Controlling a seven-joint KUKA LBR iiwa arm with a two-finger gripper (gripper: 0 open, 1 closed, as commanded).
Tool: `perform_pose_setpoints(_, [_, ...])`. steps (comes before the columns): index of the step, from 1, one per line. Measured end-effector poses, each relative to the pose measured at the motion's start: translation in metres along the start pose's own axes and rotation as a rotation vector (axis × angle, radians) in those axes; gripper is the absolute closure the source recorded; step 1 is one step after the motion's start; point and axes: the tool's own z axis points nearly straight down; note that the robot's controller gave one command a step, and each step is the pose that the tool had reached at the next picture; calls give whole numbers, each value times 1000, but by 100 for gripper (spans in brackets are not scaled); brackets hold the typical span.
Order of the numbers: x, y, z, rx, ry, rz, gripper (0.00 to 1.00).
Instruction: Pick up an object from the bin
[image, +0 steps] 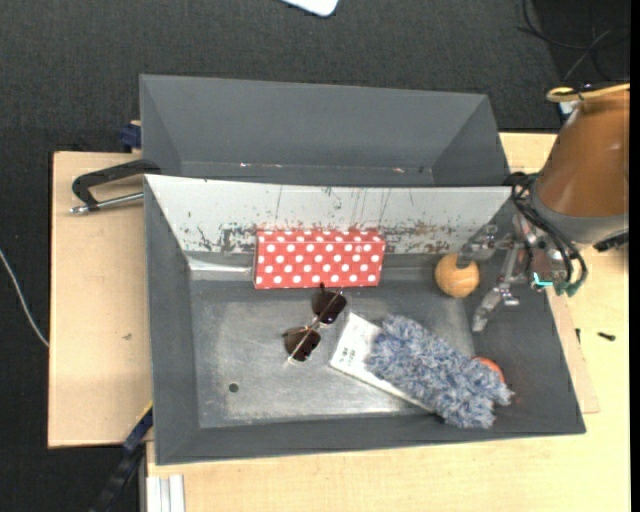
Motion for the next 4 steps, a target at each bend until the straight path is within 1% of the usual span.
perform_pose_setpoints(1, [-2, 0, -5, 2, -8, -2, 0])
perform_pose_setpoints(2, [0, 65, -5, -2, -8, -78, 0])
perform_pose_setpoints(3, [-1, 58, -5, 1, -10, -33, 0])
perform_pose_setpoints(4, [11, 79, 8, 4, -12, -100, 0])
